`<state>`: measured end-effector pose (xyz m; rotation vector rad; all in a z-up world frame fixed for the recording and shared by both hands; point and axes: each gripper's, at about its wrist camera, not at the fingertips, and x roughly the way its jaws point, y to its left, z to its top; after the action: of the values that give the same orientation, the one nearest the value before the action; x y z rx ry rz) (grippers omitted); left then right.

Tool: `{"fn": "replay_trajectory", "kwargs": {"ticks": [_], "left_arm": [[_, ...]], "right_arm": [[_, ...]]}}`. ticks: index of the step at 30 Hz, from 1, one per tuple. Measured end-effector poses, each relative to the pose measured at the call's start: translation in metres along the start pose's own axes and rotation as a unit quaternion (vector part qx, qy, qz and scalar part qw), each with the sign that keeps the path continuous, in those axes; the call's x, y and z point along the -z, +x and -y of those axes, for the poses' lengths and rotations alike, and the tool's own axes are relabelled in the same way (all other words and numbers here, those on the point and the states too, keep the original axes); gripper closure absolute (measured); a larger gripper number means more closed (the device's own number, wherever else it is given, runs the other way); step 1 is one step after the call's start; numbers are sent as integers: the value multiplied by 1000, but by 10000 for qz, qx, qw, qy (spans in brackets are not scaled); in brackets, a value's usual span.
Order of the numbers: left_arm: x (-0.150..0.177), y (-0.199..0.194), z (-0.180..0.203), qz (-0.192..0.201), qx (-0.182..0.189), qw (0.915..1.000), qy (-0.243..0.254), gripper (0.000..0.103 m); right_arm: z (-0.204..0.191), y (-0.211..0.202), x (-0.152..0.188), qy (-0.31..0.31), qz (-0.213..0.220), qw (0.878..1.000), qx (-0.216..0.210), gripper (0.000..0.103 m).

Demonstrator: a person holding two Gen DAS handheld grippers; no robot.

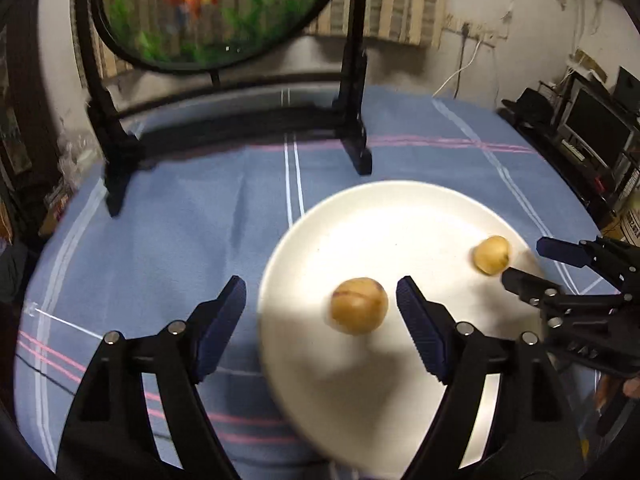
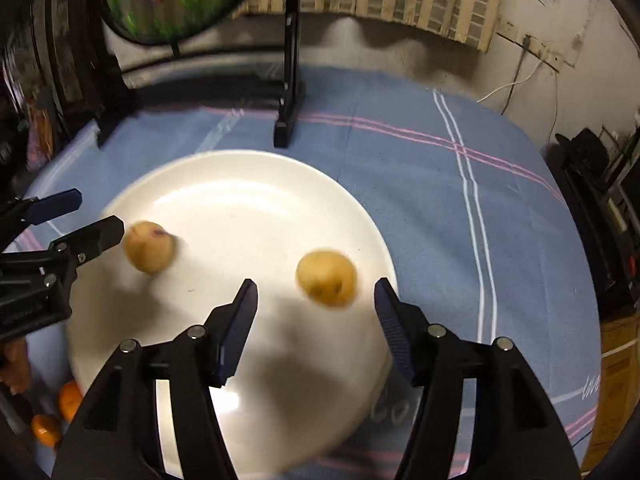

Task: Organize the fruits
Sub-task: 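Carry both fruits over the white plate and open both grippers to drop them, then withdraw both open grippers from the plate back toward the fruit pile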

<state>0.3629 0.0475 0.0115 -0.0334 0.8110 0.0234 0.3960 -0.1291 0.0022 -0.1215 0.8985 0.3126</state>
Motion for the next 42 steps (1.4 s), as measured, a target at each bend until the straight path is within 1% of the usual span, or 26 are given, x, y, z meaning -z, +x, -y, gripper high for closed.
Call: {"fn": "replay_trajectory", "kwargs": {"ticks": [1,3,5,7,9,11,15,18,21,24,26,27,28,29,32,35,38,42], "left_arm": [[3,-12,-1,70,41,10000,-18,24],[12,-36,-4,206,170,9996,-68,20],[23,-59,-5,284,192,9994,-93,16],[40,-81,-4,296,194,9993,-103,16],[61,-105,-2,324,175,9993,-24,16],[83,-126,-1,343,190,9992,-3,16],[126,-157,2,399,146,9991,-13,12],[159,-175,3,351,66,9993,-82,11],[184,-186,1,247,122,9994,-223,11],[200,-194,-2,163,124,9992,-357,11],[213,-198,-2,119,43,9992,-369,10],[219,-200,-1,113,-30,9993,-360,10],[224,-201,0,110,-85,9993,-348,10],[232,-202,2,85,-91,9994,-328,10],[247,-199,8,-118,29,9995,-303,10],[258,-198,13,-223,91,9994,-238,10],[265,-198,18,-246,135,9995,-154,10],[266,-197,23,-262,162,9995,-46,10]], "right_arm": [[2,-14,8,115,82,9998,-101,41],[2,-41,25,188,286,9992,-221,41],[0,-63,44,206,400,9987,-251,41],[-4,-83,70,169,442,9985,-279,40],[-7,-101,94,123,469,9986,-232,40],[-11,-119,121,121,466,9984,-301,40],[-17,-149,165,217,490,9980,-344,40],[-21,-161,194,386,334,9981,-332,40],[-21,-165,222,665,196,9966,-436,40],[-24,-170,245,802,147,9956,-464,40],[-28,-170,258,810,61,9960,-383,40],[-31,-172,264,811,69,9959,-397,40],[-34,-176,271,803,104,9956,-468,37],[-37,-176,275,769,88,9958,-497,36],[-45,-180,282,676,131,9963,-512,36],[-51,-181,284,622,149,9957,-666,36],[-57,-180,287,545,138,9958,-729,36],[-57,-173,291,589,73,9953,-760,36]]}}
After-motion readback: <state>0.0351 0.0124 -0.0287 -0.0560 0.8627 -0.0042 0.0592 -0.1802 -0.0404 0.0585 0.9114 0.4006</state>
